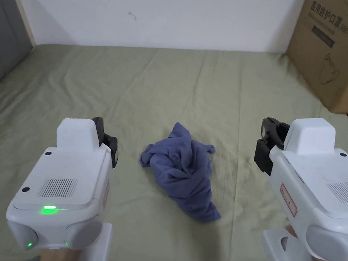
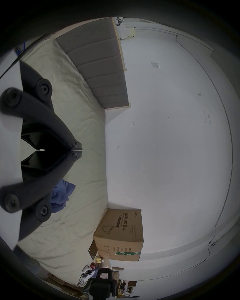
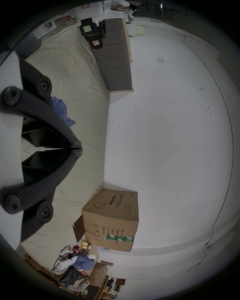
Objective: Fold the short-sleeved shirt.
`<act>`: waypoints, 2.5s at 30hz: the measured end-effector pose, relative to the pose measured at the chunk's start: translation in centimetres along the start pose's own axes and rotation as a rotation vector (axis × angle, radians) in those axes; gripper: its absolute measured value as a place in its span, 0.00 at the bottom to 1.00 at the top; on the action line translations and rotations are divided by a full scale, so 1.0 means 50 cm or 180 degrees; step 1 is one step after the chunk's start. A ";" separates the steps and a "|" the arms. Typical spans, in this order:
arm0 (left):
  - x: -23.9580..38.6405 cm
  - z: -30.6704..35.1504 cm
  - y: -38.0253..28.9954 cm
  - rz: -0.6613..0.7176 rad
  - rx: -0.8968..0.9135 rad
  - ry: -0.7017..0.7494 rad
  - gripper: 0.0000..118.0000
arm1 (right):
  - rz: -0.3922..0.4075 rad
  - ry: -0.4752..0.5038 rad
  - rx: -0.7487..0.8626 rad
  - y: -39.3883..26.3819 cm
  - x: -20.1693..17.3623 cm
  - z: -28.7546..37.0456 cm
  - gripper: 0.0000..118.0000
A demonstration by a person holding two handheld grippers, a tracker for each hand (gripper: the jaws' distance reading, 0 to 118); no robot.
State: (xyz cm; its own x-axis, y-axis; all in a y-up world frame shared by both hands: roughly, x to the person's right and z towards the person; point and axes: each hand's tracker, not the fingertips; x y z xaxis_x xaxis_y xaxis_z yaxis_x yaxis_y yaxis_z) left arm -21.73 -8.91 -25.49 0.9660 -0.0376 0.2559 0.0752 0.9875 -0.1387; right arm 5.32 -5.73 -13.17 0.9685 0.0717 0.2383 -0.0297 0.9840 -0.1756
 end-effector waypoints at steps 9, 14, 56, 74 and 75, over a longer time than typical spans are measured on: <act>-0.006 -0.012 -0.014 0.0041 -0.0266 0.0003 0.00 | -0.0018 0.0036 -0.0028 -0.008 0.008 -0.010 0.00; -0.014 -0.080 -0.016 0.0342 -0.0851 -0.0169 0.53 | -0.0089 0.0065 -0.0069 -0.013 0.013 -0.017 0.00; 0.045 -0.456 0.015 0.0649 -0.2190 -0.0890 0.05 | -0.0075 0.0246 -0.1657 -0.123 0.087 -0.199 0.63; -0.074 -0.400 0.017 0.0843 -0.2104 -0.0661 0.05 | 0.0055 0.0949 -0.2790 -0.352 -0.098 -0.338 0.09; -0.079 -0.401 0.014 0.0855 -0.2119 -0.0640 0.05 | -0.0082 0.1025 -0.2789 -0.350 -0.092 -0.338 0.09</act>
State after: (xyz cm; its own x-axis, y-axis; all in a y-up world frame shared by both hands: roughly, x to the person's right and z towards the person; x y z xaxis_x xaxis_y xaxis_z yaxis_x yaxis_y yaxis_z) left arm -20.53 -11.13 -45.80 0.9131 0.2837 0.2930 0.0388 0.6547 -0.7549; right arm 5.58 -26.04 -27.31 0.9920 -0.1261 -0.0011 0.0628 0.5014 -0.8629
